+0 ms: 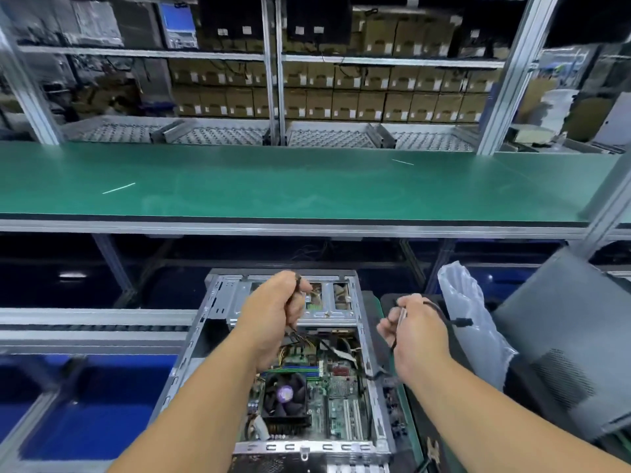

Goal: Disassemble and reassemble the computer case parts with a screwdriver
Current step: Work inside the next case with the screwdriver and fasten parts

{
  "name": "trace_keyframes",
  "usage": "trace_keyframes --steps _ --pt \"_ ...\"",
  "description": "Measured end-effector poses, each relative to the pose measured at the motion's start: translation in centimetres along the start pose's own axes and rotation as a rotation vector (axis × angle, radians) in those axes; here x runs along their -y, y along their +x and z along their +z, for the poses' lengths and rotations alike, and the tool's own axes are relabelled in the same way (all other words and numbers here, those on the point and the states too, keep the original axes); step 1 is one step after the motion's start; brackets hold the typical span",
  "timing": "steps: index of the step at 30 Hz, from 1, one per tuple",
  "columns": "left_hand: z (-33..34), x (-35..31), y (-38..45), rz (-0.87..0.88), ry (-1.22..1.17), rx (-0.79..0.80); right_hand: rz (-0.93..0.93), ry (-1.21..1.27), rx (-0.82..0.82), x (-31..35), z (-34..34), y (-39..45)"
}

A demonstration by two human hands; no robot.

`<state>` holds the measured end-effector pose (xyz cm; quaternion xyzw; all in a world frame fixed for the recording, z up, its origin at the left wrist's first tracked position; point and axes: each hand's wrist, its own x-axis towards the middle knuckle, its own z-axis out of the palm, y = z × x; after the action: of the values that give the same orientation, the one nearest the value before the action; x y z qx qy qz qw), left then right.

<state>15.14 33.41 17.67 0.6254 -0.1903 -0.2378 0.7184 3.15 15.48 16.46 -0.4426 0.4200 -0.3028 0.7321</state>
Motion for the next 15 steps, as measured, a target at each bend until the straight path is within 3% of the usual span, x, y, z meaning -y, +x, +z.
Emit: trace_keyframes --steps 4,7,11,15 --pt "0.9 3.6 1.3 -0.336 0.053 -0.206 -0.395 -0.214 0.021 -0.4 -0.5 -0.7" --pt "1.0 5.7 1.8 -0.528 0.271 -0.195 -0.627 -0.174 0.080 -0.2 -0.7 -1.0" --pt "-2.1 5.0 2.4 -0.527 0.366 -0.136 -0.618 -0.002 -0.099 3.8 -0.8 0.6" --pt "-6.3 2.5 3.1 -0.381 0.531 -0.246 -0.479 0.097 -0.256 6.1 -1.6 2.4"
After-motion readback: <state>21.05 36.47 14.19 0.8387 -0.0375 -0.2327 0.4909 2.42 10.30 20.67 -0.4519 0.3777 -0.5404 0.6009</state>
